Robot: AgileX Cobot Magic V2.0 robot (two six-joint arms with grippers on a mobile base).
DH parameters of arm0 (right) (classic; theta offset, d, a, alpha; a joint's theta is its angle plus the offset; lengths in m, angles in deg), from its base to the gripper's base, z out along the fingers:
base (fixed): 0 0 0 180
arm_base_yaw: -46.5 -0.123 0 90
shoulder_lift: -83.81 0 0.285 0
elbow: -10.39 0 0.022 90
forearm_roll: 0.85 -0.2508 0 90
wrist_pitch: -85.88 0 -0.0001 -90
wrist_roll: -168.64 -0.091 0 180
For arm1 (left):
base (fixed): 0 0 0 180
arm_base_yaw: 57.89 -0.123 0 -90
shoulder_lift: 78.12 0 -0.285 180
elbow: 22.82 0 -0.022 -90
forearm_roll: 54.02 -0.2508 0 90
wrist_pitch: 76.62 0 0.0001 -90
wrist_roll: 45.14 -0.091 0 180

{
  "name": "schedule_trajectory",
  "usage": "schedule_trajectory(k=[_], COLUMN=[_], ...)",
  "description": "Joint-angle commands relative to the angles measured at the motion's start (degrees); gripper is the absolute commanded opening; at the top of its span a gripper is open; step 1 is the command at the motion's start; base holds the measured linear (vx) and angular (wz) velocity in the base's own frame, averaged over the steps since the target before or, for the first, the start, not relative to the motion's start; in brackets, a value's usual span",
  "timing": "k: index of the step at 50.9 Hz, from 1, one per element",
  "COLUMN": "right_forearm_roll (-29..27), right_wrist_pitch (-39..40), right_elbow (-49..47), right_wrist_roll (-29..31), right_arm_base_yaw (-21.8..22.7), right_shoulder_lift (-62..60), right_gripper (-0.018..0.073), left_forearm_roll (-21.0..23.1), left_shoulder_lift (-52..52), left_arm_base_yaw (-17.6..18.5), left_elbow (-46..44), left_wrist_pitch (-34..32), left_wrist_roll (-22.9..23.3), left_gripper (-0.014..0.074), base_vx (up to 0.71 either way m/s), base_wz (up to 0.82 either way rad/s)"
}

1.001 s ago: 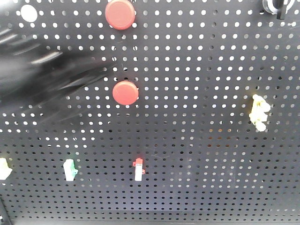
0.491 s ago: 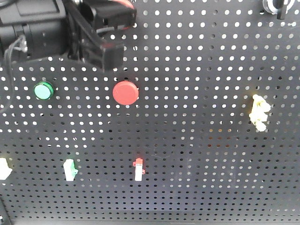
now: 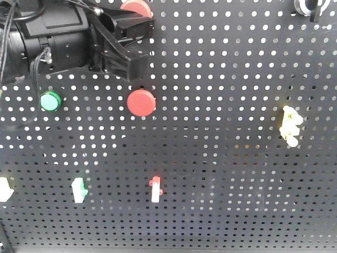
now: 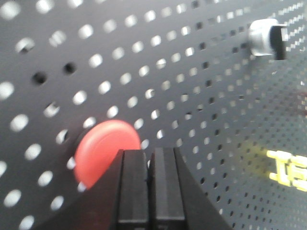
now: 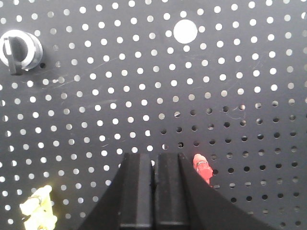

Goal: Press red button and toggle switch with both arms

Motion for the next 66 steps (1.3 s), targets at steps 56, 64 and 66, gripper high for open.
schedule_trajectory(k=[56,64,66], right_forearm_roll=[-8.9,-8.5,-8.5], right_wrist_pitch=[-8.4,-5.2,-4.9], right_elbow=[-15.3,-21.3,-23.4], right_wrist_roll=[23.7,23.9,23.9], right_arm_base_yaw=[-21.8,-28.2,-28.6], right_shoulder_lift=[13.2,19.7,21.0], right_gripper=[-0.0003,-0.0003,-0.0003], left_forearm_roll=[-0.7,-0.7,-0.7], left_shoulder_lift=[11.4,11.5,11.5], left_arm_base_yaw=[-0.8,-0.8,-0.8], left_elbow=[3.6,3.6,3.6], left_wrist_pitch=[8.1,7.9,7.9], left_wrist_roll=[3.2,3.2,3.2], left_gripper=[0.0001,0.0001,0.0001], base_vx=[0.00,0.00,0.00], base_wz=[0.00,0.00,0.00])
